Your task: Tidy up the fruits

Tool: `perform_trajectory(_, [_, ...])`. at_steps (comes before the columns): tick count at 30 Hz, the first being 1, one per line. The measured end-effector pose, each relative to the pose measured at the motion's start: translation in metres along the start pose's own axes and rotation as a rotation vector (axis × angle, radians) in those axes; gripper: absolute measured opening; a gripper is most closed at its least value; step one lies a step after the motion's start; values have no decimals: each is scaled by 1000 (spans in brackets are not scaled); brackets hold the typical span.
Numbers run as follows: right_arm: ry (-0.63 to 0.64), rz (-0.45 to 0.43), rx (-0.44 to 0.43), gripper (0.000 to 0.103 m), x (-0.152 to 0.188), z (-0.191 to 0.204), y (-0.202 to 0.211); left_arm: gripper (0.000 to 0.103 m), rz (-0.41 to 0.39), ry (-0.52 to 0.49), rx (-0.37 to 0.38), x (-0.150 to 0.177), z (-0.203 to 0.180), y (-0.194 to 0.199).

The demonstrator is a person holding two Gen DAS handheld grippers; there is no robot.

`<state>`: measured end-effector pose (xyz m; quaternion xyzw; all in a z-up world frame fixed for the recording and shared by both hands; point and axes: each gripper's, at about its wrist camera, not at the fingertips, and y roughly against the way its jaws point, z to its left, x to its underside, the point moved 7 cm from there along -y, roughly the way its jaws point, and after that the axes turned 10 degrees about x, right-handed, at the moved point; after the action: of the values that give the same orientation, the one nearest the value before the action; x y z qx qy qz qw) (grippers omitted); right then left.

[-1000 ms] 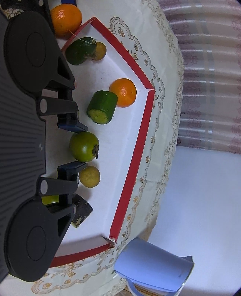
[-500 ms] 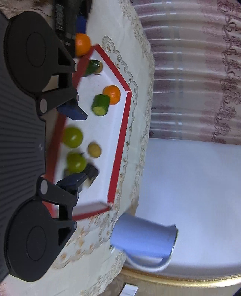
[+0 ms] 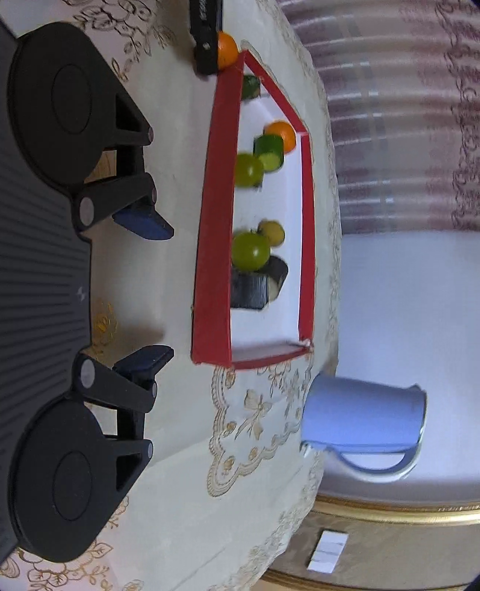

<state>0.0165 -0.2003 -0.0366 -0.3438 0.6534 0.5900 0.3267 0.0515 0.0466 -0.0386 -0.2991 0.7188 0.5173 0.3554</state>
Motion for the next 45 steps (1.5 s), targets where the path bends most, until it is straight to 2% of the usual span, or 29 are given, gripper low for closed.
perform_trajectory(2, [-22,15,-18,65,2,-3,-2,48,2,-7,-5,0,-1,0])
perform_trajectory(4, [-35,19,-13,72,2,-5,-3,48,7,-18,-13,0,-3,-1])
perform_trajectory(12, [-8,21,19,74,3,-3,-4,46,22,-61,-52,1,-8,-4])
perform_trajectory(15, [-16,30,20,78,3,-4,-5,44,21,-62,-59,1,-8,-4])
perform_trajectory(24, [-16,26,41,80,3,-6,-5,43,26,-75,-74,1,-9,-4])
perform_trajectory(27, [-26,20,62,80,1,-7,-5,40,21,-72,-79,1,-8,-4])
perform_trajectory(39, [-16,34,79,80,-2,0,-11,39,24,-80,-72,1,-7,-4])
perform_trajectory(45, [-38,56,84,86,-1,-3,-16,39,30,-82,-67,0,-9,0])
